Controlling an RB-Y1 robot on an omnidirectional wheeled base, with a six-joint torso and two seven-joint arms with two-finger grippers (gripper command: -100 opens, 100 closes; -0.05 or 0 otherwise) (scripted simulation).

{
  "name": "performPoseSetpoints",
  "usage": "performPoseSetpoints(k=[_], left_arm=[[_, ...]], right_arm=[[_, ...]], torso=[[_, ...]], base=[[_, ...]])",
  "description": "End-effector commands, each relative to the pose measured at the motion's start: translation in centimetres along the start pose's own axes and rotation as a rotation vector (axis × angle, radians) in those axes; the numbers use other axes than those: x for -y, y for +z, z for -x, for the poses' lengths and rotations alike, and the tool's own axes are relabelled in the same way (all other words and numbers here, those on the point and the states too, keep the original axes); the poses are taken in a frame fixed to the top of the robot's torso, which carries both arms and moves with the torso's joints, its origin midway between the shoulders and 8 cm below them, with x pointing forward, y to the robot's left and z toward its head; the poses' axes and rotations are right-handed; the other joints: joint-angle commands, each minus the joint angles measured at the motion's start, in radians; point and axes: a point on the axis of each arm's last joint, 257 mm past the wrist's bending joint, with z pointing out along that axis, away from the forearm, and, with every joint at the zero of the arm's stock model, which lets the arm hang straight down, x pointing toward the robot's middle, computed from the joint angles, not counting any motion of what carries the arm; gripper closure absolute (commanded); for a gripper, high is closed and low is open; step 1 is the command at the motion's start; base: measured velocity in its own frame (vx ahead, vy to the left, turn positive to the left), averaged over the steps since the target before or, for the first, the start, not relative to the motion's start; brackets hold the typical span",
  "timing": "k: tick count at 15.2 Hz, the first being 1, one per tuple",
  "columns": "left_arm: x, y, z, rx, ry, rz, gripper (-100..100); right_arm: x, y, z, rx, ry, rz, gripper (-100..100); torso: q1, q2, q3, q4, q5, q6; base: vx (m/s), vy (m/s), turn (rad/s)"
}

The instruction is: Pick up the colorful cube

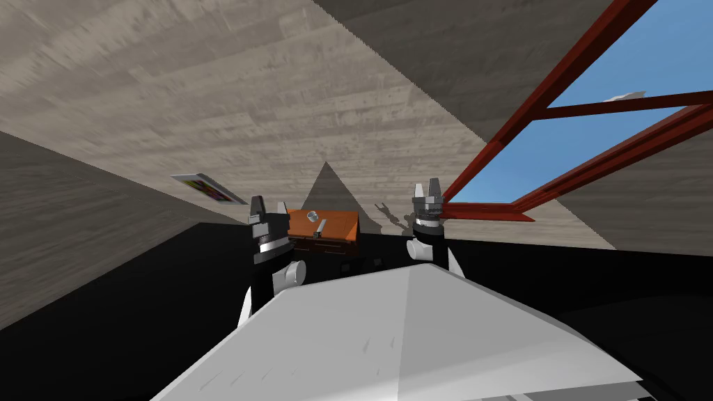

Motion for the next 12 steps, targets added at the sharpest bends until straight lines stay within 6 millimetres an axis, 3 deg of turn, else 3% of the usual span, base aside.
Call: performPoseSetpoints(k=[1, 7, 11, 12], left_arm=[[-0.6, 0.1, -0.6, -0.04, 0.012, 0.011, -100], [-3.3, 0.1, -1.7, -0.117, 0.032, 0.06, -100], [-7.7, 0.2, -2.3, -0.17, 0.045, 0.145, -100], [-7.7, 0.2, -2.3, -0.17, 0.045, 0.146, -100]], right_arm=[[0.0, 0.0, 0.0, 0.0, 0.0, 0.0, 0], [0.0, 0.0, 0.0, 0.0, 0.0, 0.0, 0], [0.0, 0.0, 0.0, 0.0, 0.0, 0.0, 0], [0.0, 0.0, 0.0, 0.0, 0.0, 0.0, 0]], torso=[[0.0, 0.0, 0.0, 0.0, 0.0, 0.0], [0.002, 0.0, 0.0, 0.0, 0.001, 0.0], [0.003, 0.0, 0.0, 0.0, 0.001, 0.0], [0.003, 0.0, 0.0, 0.0, 0.001, 0.0]], base=[[0.0, 0.0, 0.0], [-0.004, 0.019, -0.01], [-0.008, 0.033, -0.014], [-0.006, 0.033, -0.011]])
